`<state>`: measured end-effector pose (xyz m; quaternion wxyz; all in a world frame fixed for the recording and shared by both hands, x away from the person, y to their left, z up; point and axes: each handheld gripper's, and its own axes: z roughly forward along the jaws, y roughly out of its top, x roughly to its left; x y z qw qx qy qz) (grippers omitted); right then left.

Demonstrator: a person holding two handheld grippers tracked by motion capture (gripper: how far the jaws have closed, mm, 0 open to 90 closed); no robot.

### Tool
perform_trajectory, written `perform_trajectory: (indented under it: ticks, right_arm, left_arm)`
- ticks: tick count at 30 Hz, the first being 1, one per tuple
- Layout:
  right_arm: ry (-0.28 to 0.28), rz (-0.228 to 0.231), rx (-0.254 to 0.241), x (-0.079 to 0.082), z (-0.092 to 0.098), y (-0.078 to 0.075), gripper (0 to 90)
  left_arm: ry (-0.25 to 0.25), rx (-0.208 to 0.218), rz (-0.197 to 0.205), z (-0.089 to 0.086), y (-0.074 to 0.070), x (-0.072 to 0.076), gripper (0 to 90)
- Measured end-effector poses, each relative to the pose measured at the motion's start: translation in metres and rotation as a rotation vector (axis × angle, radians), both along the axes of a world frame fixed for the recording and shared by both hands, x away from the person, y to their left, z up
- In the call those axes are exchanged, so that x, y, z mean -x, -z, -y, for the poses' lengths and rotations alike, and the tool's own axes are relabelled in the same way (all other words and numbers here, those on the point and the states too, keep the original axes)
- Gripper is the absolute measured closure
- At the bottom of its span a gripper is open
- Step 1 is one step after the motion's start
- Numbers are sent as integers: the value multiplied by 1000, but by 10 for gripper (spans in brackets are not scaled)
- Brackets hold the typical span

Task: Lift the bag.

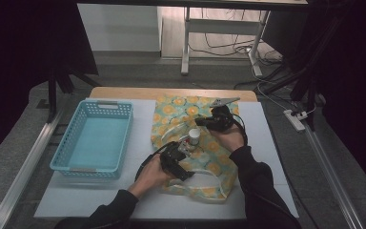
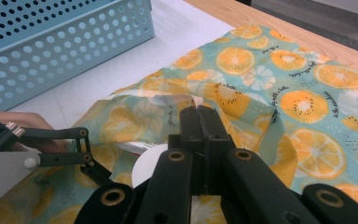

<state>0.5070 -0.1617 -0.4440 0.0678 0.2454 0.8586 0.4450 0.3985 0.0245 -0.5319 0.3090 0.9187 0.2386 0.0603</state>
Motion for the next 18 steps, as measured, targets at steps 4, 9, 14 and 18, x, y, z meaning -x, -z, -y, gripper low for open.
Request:
perform_trajectory:
  ticks: [4, 9, 14, 18]
  right_arm:
    - [1, -1, -1, 0, 1, 0, 900]
    - [0, -1, 0, 0, 1, 0, 900]
    - [-1, -1, -1, 1, 0, 0, 900]
    - [-2, -1, -2, 1, 0, 0, 900]
  left_arm:
    - [-3, 10, -3, -3, -4, -3, 332]
    - [-16, 16, -4, -5, -5, -5, 511]
    - [-23, 13, -22, -2, -7, -7, 672]
    - [-5, 29, -54, 0, -7, -8, 886]
